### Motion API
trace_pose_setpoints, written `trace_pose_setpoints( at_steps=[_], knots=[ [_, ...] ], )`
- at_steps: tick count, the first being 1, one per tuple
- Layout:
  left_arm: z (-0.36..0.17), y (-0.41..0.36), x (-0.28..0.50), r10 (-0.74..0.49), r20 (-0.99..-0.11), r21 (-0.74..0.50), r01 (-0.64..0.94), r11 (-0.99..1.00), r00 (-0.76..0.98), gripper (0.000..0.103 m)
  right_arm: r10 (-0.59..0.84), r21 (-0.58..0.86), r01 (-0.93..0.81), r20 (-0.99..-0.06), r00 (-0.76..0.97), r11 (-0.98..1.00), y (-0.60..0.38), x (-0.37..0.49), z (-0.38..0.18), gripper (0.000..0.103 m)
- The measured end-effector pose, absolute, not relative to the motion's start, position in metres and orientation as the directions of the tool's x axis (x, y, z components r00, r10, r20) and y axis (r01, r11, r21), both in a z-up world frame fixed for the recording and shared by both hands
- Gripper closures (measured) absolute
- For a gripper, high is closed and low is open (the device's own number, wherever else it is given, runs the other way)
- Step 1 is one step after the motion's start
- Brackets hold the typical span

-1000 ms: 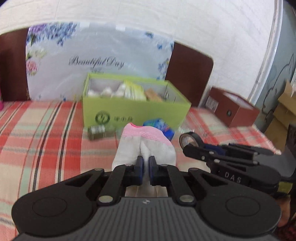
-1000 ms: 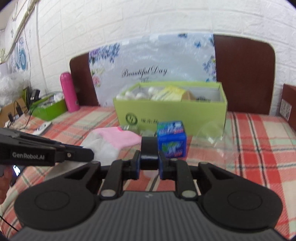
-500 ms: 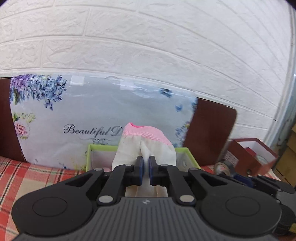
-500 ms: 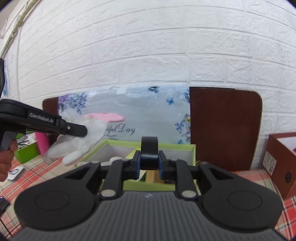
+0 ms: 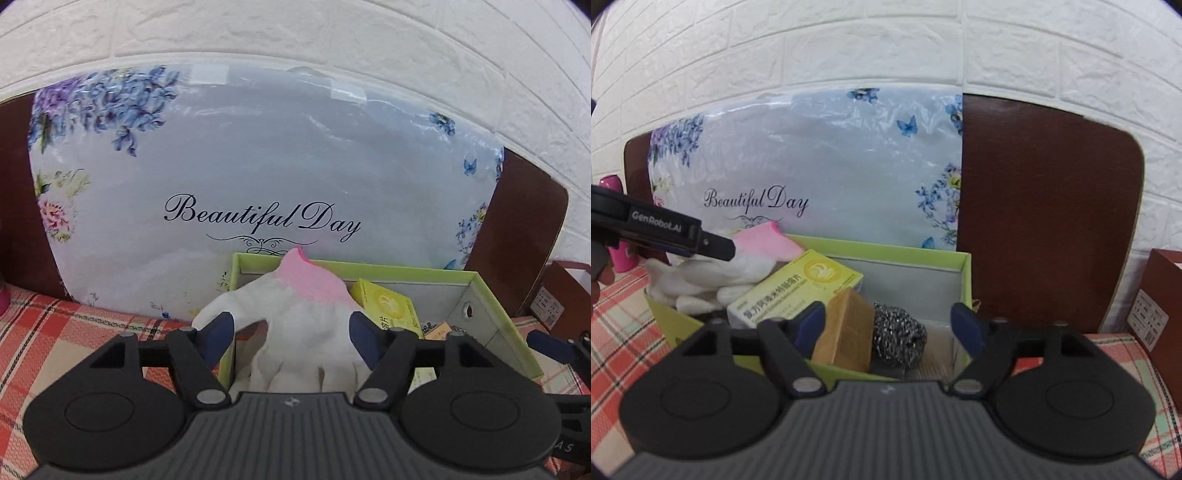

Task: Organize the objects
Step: 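Lower glove and tape roll into the lime-green box and open both tools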

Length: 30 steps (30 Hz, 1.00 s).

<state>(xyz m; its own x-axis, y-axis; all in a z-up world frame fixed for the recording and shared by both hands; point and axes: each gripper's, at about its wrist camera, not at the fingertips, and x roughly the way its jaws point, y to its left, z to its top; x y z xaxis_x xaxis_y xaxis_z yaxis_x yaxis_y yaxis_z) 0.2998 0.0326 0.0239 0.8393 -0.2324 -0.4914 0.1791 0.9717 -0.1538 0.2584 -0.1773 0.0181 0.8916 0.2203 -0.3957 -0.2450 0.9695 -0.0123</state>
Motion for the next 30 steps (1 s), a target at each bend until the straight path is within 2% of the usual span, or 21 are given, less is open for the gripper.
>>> trace_pose_setpoints(
  at_steps=[4, 13, 16, 22, 30],
  knots=[
    [0.025, 0.036, 0.273, -0.237, -0.495, -0.175, 0.171, 0.970, 0.836, 0.031, 0.225, 0.059, -0.219, -0.367, 0.903, 0.974, -0.185, 0.237, 0.021, 0.016],
    [0.067, 0.027, 0.221, -0.249, -0.508, -0.201, 0.167, 0.965, 0.825, 0.028, 0.236, 0.041, -0.234, -0.281, 0.930, 0.971, -0.185, 0.180, 0.070, 0.001],
    [0.074, 0.026, 0.194, -0.238, -0.499, -0.182, 0.168, 0.969, 0.833, 0.026, 0.263, 0.059, -0.257, -0.253, 0.931, 0.965, -0.190, 0.150, 0.084, 0.000],
    [0.067, 0.023, 0.145, -0.235, -0.502, -0.174, 0.169, 0.970, 0.832, 0.024, 0.305, 0.058, -0.301, -0.293, 0.906, 0.952, -0.194, 0.095, 0.094, 0.000],
    [0.036, 0.014, 0.093, -0.207, -0.530, -0.127, 0.165, 0.978, 0.822, 0.024, 0.340, 0.107, -0.323, -0.347, 0.874, 0.940, -0.202, 0.047, 0.077, 0.000]
  ],
)
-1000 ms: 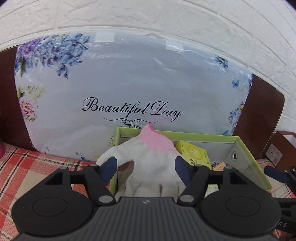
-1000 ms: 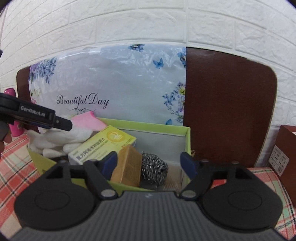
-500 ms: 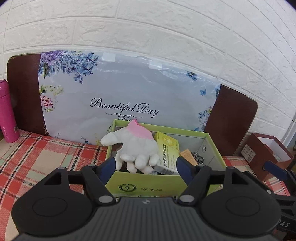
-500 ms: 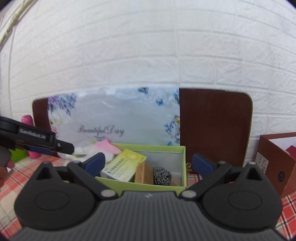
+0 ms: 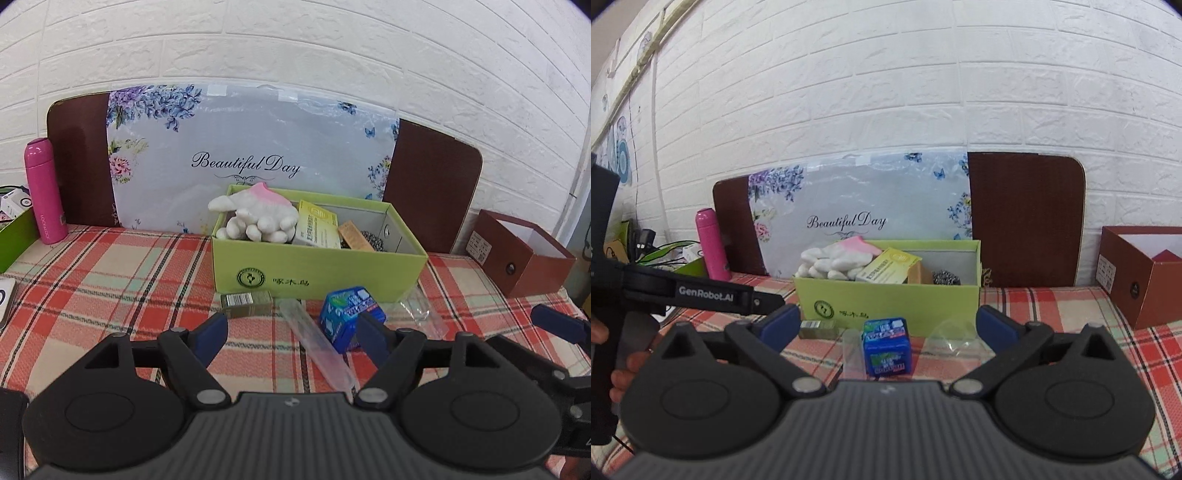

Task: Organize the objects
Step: 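Lower glove and tape roll into the lime-green box and open both tools, then grasp the clear plastic tube with left tool while right grasps the clear cup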

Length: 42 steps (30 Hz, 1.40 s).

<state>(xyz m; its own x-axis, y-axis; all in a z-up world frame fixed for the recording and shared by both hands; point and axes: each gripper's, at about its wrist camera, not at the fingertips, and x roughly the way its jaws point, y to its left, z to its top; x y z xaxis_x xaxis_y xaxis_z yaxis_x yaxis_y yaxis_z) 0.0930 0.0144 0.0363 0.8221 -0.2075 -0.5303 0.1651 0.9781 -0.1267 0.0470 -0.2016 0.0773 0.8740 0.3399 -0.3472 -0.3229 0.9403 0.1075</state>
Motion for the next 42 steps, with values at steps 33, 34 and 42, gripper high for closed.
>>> trace_pose_setpoints(
  at_steps=[33, 34, 42],
  knots=[
    [-0.054, -0.041, 0.165, -0.261, -0.648, -0.208, 0.163, 0.964, 0.715, 0.029, 0.184, 0.111, -0.149, -0.495, 0.849, 0.983, -0.226, 0.061, -0.005, 0.007],
    [-0.057, -0.042, 0.170, -0.261, -0.658, -0.204, 0.166, 0.965, 0.706, 0.044, 0.184, 0.112, -0.148, -0.498, 0.848, 0.983, -0.227, 0.062, -0.005, 0.008],
    [-0.057, -0.012, 0.138, -0.309, -0.675, -0.202, 0.235, 0.951, 0.670, 0.074, 0.201, 0.044, -0.205, -0.476, 0.856, 0.978, -0.228, 0.084, -0.009, 0.021]
  ],
)
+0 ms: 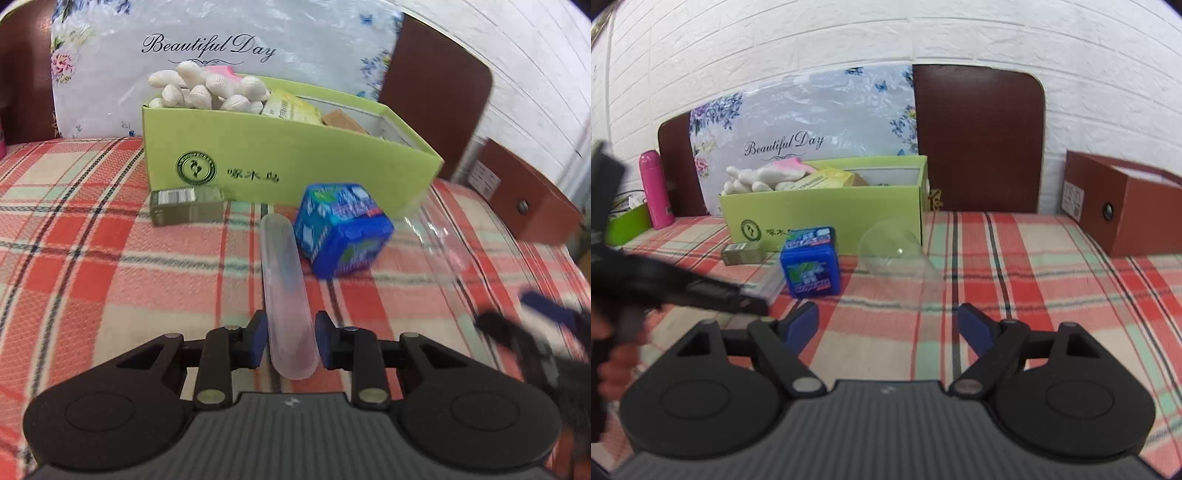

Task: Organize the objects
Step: 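Grasp the clear plastic tube with left tool while right grasps the clear cup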

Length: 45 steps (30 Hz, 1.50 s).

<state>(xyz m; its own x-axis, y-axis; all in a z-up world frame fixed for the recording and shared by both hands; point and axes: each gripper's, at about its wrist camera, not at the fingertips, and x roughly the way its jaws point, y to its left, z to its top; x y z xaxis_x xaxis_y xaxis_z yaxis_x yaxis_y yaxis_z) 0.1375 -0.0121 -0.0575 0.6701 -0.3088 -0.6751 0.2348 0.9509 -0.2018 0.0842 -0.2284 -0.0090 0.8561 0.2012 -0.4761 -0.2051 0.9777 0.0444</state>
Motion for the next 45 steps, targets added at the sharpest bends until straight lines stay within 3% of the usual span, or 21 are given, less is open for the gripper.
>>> trace_pose_setpoints(
  at_steps=[8, 9, 10, 11, 14, 16, 17, 21, 26, 30, 31, 36, 40, 45],
  knots=[
    [-0.063, 0.017, 0.083, -0.323, -0.696, -0.195, 0.264, 0.945, 0.642, 0.074, 0.171, -0.113, -0.259, -0.498, 0.850, 0.959, -0.215, 0.151, -0.028, 0.024],
    [-0.063, 0.017, 0.081, -0.321, -0.696, -0.195, 0.261, 0.945, 0.643, 0.074, 0.180, -0.100, -0.265, -0.505, 0.844, 0.959, -0.216, 0.157, -0.031, 0.030],
    [-0.063, 0.016, 0.080, -0.318, -0.697, -0.194, 0.259, 0.946, 0.643, 0.073, 0.189, -0.083, -0.269, -0.520, 0.833, 0.960, -0.218, 0.162, -0.032, 0.055],
    [-0.062, 0.016, 0.079, -0.317, -0.697, -0.192, 0.258, 0.947, 0.644, 0.073, 0.186, -0.064, -0.262, -0.547, 0.817, 0.963, -0.219, 0.165, -0.033, 0.059],
    [-0.062, 0.015, 0.083, -0.313, -0.694, -0.192, 0.252, 0.948, 0.648, 0.069, 0.209, 0.032, -0.233, -0.571, 0.794, 0.972, -0.225, 0.149, -0.026, 0.059],
    [-0.062, 0.012, 0.088, -0.299, -0.693, -0.182, 0.242, 0.953, 0.656, 0.050, 0.250, 0.144, -0.205, -0.620, 0.744, 0.968, -0.230, 0.131, -0.021, 0.059],
    [-0.062, 0.011, 0.090, -0.288, -0.691, -0.176, 0.232, 0.957, 0.663, 0.046, 0.283, 0.201, -0.200, -0.633, 0.721, 0.959, -0.231, 0.120, -0.019, 0.058],
    [-0.062, -0.001, 0.104, -0.272, -0.696, -0.157, 0.229, 0.961, 0.665, 0.039, 0.425, 0.305, -0.296, -0.629, 0.651, 0.905, -0.223, 0.089, -0.018, 0.056],
    [-0.064, -0.005, 0.116, -0.260, -0.697, -0.140, 0.228, 0.964, 0.669, 0.039, 0.386, 0.185, -0.353, -0.630, 0.673, 0.917, -0.202, 0.084, -0.016, 0.046],
    [-0.063, 0.004, 0.112, -0.256, -0.697, -0.142, 0.220, 0.965, 0.670, 0.064, 0.358, 0.130, -0.360, -0.622, 0.696, 0.924, -0.198, 0.082, -0.015, 0.039],
    [-0.063, 0.007, 0.110, -0.264, -0.698, -0.154, 0.221, 0.963, 0.665, 0.065, 0.352, 0.123, -0.356, -0.621, 0.700, 0.926, -0.198, 0.080, -0.015, 0.038],
    [-0.062, 0.010, 0.105, -0.263, -0.698, -0.162, 0.211, 0.964, 0.666, 0.065, 0.343, 0.121, -0.347, -0.624, 0.702, 0.930, -0.199, 0.081, -0.018, 0.032],
    [-0.064, 0.001, 0.113, -0.239, -0.687, -0.129, 0.209, 0.969, 0.686, 0.046, 0.328, 0.127, -0.324, -0.628, 0.706, 0.938, -0.196, 0.083, -0.021, 0.032],
    [-0.068, -0.005, 0.122, -0.217, -0.679, -0.095, 0.209, 0.973, 0.702, 0.045, 0.321, 0.099, -0.333, -0.616, 0.719, 0.938, -0.193, 0.080, -0.020, 0.032]
  ],
)
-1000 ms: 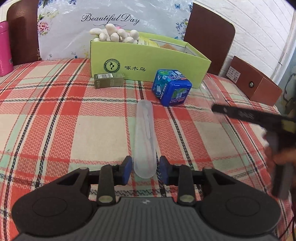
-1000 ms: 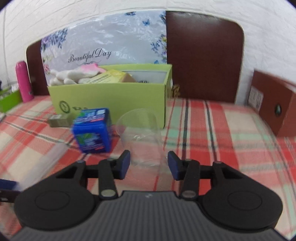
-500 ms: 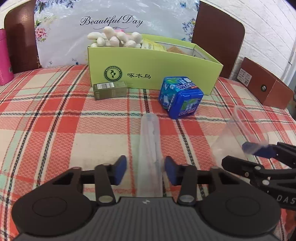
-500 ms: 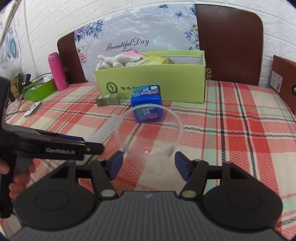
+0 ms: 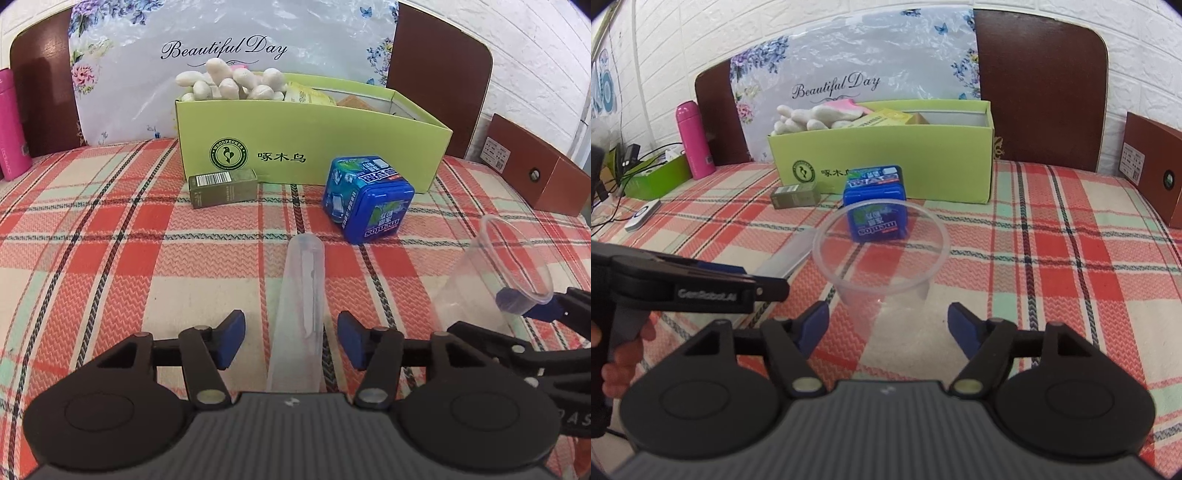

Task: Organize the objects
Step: 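Grasp the clear plastic tube with left tool while right grasps the clear cup, then carry tube and cup into the lime-green box and release both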

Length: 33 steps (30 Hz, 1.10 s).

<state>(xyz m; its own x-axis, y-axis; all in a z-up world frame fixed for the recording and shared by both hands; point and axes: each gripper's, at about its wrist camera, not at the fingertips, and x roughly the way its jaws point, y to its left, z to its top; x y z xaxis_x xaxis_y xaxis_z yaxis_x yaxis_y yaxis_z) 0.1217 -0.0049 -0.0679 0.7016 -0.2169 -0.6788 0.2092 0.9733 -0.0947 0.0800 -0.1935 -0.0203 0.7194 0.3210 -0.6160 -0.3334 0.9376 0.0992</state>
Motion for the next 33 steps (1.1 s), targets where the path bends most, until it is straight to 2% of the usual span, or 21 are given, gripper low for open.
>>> trace_pose_setpoints(
  at_steps=[2, 3, 4, 7, 9, 16, 24, 33],
  knots=[
    [-0.067, -0.005, 0.123, -0.211, -0.682, -0.089, 0.207, 0.974, 0.700, 0.050, 0.315, 0.088, -0.333, -0.610, 0.727, 0.939, -0.192, 0.081, -0.020, 0.033],
    [-0.066, -0.003, 0.123, -0.208, -0.682, -0.086, 0.206, 0.975, 0.701, 0.067, 0.308, 0.080, -0.330, -0.609, 0.731, 0.940, -0.190, 0.082, -0.019, 0.034],
    [-0.065, -0.001, 0.122, -0.219, -0.681, -0.099, 0.208, 0.973, 0.698, 0.074, 0.303, 0.075, -0.327, -0.608, 0.734, 0.942, -0.190, 0.082, -0.019, 0.038],
    [-0.062, 0.008, 0.121, -0.246, -0.682, -0.165, 0.182, 0.969, 0.689, 0.074, 0.308, 0.087, -0.323, -0.602, 0.737, 0.942, -0.191, 0.083, -0.018, 0.055],
    [-0.056, 0.011, 0.117, -0.253, -0.668, -0.183, 0.175, 0.967, 0.700, 0.075, 0.316, 0.097, -0.324, -0.595, 0.740, 0.941, -0.192, 0.081, -0.015, 0.059],
    [-0.005, 0.007, 0.114, -0.309, -0.556, -0.201, 0.235, 0.951, 0.772, 0.075, 0.358, 0.108, -0.355, -0.512, 0.781, 0.929, -0.197, 0.078, 0.021, 0.059],
    [0.054, -0.015, 0.147, -0.368, -0.439, -0.220, 0.299, 0.929, 0.820, 0.074, 0.315, 0.036, -0.330, -0.409, 0.856, 0.943, -0.203, 0.118, 0.064, 0.059],
    [0.078, -0.042, 0.228, -0.408, -0.390, -0.262, 0.326, 0.908, 0.825, 0.075, 0.224, -0.065, -0.263, -0.353, 0.908, 0.963, -0.194, 0.202, 0.077, 0.059]
  ],
)
